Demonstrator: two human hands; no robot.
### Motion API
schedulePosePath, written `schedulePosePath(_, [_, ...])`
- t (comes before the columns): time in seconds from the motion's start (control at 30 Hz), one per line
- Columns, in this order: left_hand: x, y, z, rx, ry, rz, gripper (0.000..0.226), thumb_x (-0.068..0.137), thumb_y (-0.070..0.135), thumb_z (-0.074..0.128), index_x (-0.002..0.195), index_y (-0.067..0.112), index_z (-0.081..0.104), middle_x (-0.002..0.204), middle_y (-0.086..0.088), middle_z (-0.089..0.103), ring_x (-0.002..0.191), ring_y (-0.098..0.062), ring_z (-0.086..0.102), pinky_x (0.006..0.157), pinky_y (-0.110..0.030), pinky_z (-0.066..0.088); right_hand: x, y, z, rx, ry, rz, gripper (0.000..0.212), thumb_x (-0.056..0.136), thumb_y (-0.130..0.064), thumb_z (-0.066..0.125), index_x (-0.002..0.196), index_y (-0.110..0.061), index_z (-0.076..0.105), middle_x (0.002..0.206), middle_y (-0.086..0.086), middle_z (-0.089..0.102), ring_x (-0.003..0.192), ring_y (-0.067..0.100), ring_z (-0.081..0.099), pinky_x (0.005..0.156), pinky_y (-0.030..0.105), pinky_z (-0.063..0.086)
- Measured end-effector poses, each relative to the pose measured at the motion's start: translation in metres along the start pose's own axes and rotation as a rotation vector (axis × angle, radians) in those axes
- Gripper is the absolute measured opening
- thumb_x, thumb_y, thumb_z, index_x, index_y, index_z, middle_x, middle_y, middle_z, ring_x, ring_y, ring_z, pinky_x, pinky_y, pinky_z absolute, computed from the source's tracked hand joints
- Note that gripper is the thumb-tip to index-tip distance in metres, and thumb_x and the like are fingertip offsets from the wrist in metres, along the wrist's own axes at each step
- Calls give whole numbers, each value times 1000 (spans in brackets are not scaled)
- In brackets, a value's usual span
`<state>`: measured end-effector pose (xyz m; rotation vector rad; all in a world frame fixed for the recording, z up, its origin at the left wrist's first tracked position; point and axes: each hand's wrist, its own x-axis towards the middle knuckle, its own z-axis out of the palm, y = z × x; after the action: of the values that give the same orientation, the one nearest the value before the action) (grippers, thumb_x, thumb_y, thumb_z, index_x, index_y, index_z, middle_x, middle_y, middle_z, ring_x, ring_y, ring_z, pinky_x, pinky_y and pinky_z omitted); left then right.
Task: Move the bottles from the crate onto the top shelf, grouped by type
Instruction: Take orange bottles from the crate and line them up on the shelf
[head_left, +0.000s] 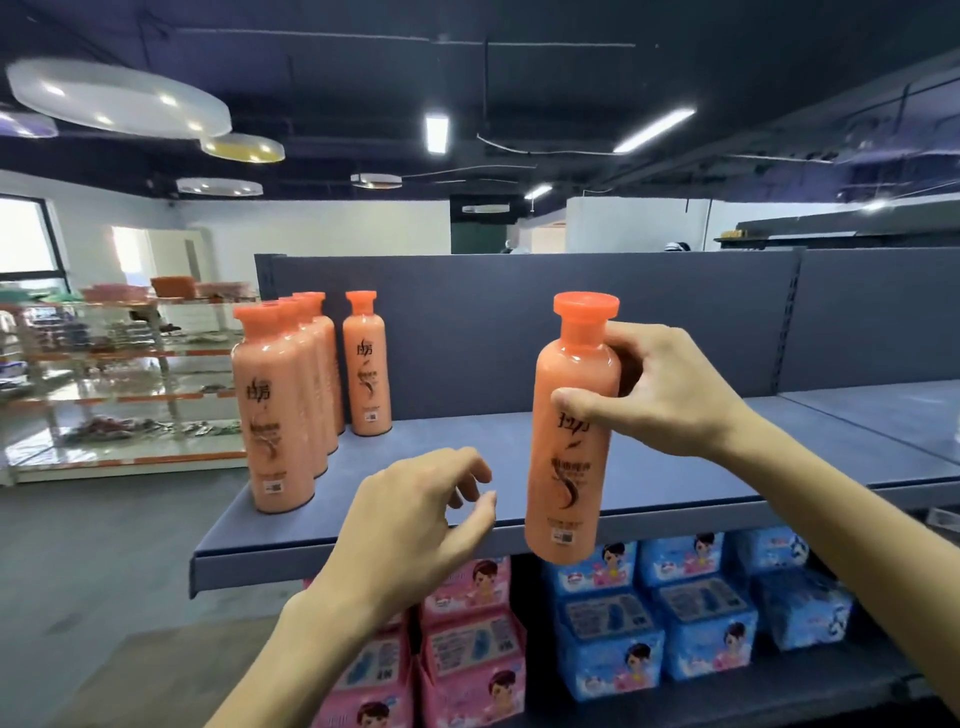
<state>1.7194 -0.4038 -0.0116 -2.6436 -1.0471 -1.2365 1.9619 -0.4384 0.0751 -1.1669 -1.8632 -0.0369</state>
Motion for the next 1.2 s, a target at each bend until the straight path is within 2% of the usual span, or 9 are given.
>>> schedulePosePath(0.23, [36,-12,1,168,-16,7,16,88,45,53,96,33,58,81,19,60,77,-2,57,69,-30,51,31,17,13,-28,-10,60,39,68,-56,69,88,-23,71,78,-6,70,72,12,65,66,33,57])
schedulePosePath(0.4, [67,-29,8,300,-48,-54,21,90,43,50,104,30,58,89,15,63,77,-6,54,64,-27,45,54,35,32,3,-41,140,45,67,-55,73,91,-18,71,81,-3,71,75,15,70,59,37,62])
schedulePosePath(0.5, [74,-37,19,360,-57,-92,23,92,43,48,107,27,58,94,12,64,81,-11,56,63,-27,40,58,48,48,-40,-32,163,43,68,-57,73,85,-19,68,77,-6,69,71,9,66,59,29,58])
schedulePosePath(0.63, [64,-52,33,368,-62,-137,24,90,44,48,105,27,57,92,11,63,85,-14,58,64,-29,40,52,64,66,-34,40,263,43,71,-62,71,83,-22,62,76,-10,65,67,4,60,55,14,42])
schedulePosePath(0.77, [58,-64,42,401,-71,-158,25,90,43,48,104,25,56,91,10,63,85,-15,59,63,-29,41,39,68,76,-35,-51,318,40,72,-66,71,88,-30,60,80,-17,63,70,-8,59,52,9,40])
schedulePosePath(0.83, [58,-67,44,445,-59,-145,24,90,41,46,103,23,56,91,8,63,85,-16,60,65,-30,46,25,69,81,-62,-86,341,45,72,-64,74,100,-30,61,91,-21,65,78,-7,59,58,10,39])
schedulePosePath(0.9, [56,-72,46,491,-60,-120,23,91,39,45,100,21,55,91,6,64,85,-17,60,65,-33,49,7,74,90,-88,-101,369,50,73,-59,77,108,-27,61,101,-17,67,85,-2,59,66,14,41])
schedulePosePath(1.03, [51,-86,47,529,-70,-128,21,91,38,44,97,20,53,90,5,63,84,-19,60,64,-33,48,-20,78,107,-157,-132,400,47,74,-54,79,107,-25,60,106,-11,68,88,6,56,64,12,38])
schedulePosePath(1.2, [46,-103,50,538,-64,-192,23,91,37,44,100,19,55,90,4,63,82,-20,60,63,-32,44,-5,73,122,-201,-172,457,54,77,-50,78,113,-15,56,117,-1,67,106,18,62,88,35,52])
